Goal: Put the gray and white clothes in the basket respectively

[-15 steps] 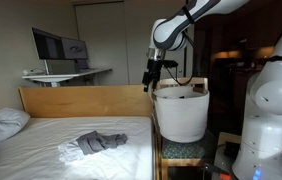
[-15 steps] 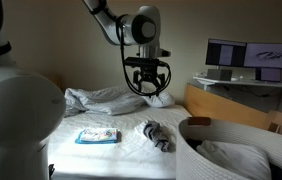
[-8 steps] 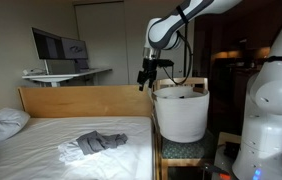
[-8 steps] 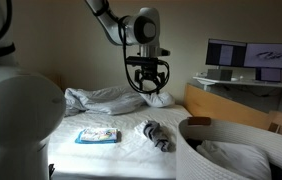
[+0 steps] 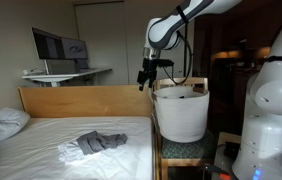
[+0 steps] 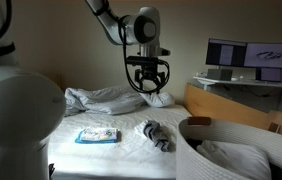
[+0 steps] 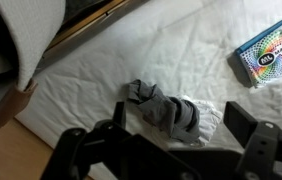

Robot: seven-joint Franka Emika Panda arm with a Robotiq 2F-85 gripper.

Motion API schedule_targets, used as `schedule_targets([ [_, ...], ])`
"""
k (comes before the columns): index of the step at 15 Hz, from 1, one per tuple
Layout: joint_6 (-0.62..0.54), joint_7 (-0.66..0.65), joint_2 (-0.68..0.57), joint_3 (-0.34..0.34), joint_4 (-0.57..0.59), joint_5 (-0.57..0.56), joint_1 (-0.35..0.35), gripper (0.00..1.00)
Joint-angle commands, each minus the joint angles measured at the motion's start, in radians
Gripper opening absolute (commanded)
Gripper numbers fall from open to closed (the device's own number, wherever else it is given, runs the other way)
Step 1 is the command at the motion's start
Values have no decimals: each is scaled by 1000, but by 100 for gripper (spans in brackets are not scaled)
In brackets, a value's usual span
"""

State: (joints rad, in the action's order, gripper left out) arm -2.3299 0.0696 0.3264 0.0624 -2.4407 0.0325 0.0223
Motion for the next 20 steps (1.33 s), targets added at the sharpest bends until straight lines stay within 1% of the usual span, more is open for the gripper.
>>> schedule_targets([
  [1,3,1,0,-2,2,1,3,100],
  [11,3,1,0,-2,2,1,3,100],
  [15,-43,-48,-89,-25,79,21,-12,100],
  [20,-116,-158,-264,-81,212,-15,-24,100],
])
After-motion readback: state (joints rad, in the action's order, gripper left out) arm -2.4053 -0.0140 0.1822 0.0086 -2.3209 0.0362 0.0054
